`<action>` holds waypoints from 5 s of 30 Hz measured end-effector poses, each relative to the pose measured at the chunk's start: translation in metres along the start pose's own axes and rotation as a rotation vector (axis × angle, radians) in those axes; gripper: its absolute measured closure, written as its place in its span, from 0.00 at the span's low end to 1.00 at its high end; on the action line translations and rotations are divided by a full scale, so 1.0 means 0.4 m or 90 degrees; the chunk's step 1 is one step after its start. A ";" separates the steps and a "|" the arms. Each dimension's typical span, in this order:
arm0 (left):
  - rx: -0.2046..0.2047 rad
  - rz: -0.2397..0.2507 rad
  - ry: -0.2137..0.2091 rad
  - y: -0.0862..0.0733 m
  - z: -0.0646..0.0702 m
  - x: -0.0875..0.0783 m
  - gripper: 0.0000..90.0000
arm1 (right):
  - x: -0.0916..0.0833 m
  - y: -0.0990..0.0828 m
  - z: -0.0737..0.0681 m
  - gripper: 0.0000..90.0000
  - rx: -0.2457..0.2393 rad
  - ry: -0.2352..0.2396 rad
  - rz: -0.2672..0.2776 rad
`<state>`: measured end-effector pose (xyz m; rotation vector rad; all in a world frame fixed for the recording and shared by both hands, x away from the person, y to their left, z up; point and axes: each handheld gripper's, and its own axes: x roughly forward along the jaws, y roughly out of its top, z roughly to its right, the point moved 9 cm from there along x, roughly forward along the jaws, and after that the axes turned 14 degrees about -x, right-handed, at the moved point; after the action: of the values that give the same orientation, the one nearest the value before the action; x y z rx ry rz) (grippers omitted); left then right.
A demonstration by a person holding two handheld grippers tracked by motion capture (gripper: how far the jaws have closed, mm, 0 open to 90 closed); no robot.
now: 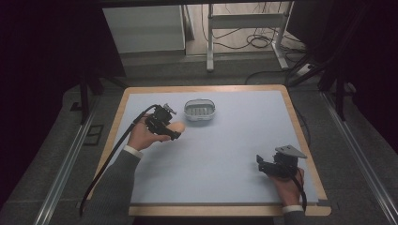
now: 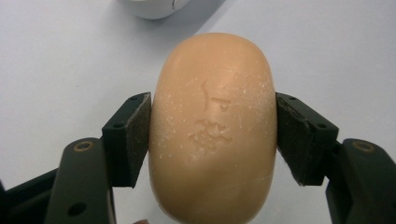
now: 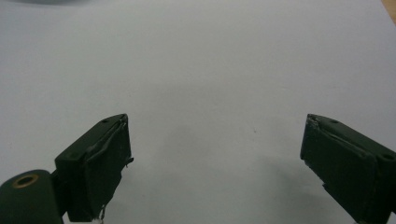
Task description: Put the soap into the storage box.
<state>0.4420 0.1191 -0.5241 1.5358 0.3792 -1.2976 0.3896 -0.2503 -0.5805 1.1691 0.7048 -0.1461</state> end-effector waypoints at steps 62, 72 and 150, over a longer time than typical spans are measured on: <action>0.023 -0.011 -0.001 0.157 0.007 0.061 0.36 | 0.001 -0.001 0.000 0.10 0.000 0.001 -0.002; 0.025 -0.018 -0.003 0.187 0.015 0.077 0.36 | 0.000 0.000 0.000 0.10 0.002 0.002 -0.001; 0.049 -0.016 -0.025 0.303 0.025 0.181 0.23 | 0.001 -0.001 -0.002 0.10 0.003 0.007 -0.004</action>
<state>0.5559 0.0352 -0.5247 1.5721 0.3283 -1.3739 0.3894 -0.2497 -0.5812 1.1726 0.7174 -0.1469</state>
